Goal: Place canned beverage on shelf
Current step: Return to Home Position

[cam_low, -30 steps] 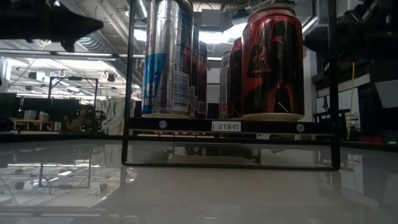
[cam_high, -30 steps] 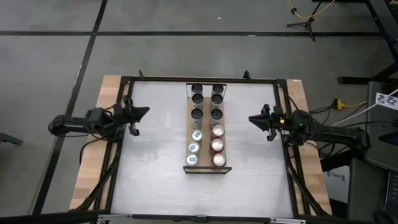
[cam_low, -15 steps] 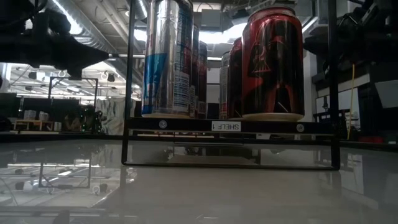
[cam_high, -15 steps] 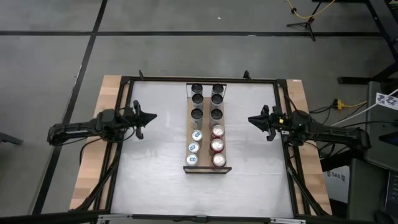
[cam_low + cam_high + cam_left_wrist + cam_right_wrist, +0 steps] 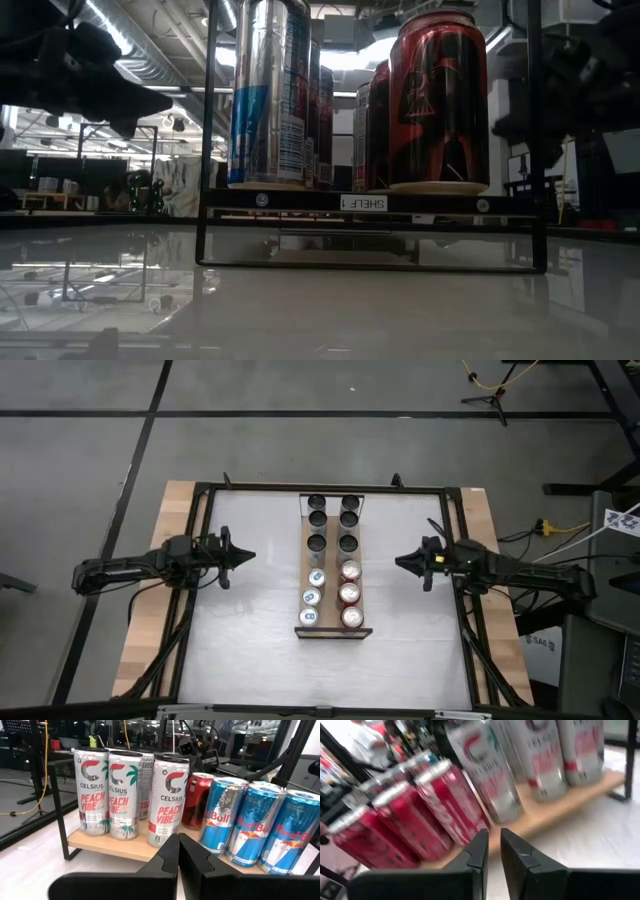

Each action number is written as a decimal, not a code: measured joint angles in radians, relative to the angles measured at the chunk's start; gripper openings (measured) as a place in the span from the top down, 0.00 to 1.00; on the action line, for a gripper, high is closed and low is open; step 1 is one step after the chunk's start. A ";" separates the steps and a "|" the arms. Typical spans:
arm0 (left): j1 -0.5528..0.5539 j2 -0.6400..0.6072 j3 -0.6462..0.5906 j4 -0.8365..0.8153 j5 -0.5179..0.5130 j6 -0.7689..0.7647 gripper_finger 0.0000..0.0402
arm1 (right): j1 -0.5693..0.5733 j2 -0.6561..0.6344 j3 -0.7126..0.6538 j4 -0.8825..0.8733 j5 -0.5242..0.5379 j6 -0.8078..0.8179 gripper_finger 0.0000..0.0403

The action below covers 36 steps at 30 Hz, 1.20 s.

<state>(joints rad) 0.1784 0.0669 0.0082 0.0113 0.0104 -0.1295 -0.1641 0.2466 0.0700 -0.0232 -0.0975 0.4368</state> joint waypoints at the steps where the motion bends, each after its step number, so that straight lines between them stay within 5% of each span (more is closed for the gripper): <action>1: 0.000 0.003 0.000 0.000 -0.001 0.000 1.00 | 0.000 0.000 0.000 -0.016 0.001 -0.008 0.89; 9: 0.000 0.006 0.000 -0.002 -0.025 0.007 1.00 | 0.000 0.000 0.000 -0.042 0.010 -0.209 0.89; 27: 0.000 0.006 0.000 -0.002 -0.027 0.008 1.00 | 0.004 -0.003 0.000 -0.058 0.010 -0.200 0.89; 36: 0.000 0.006 0.000 -0.002 -0.027 0.008 1.00 | 0.054 -0.124 0.000 -0.092 0.010 -0.202 0.89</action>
<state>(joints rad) 0.1783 0.0725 0.0082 0.0097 -0.0166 -0.1215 -0.1101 0.1227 0.0700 -0.1149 -0.0878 0.2346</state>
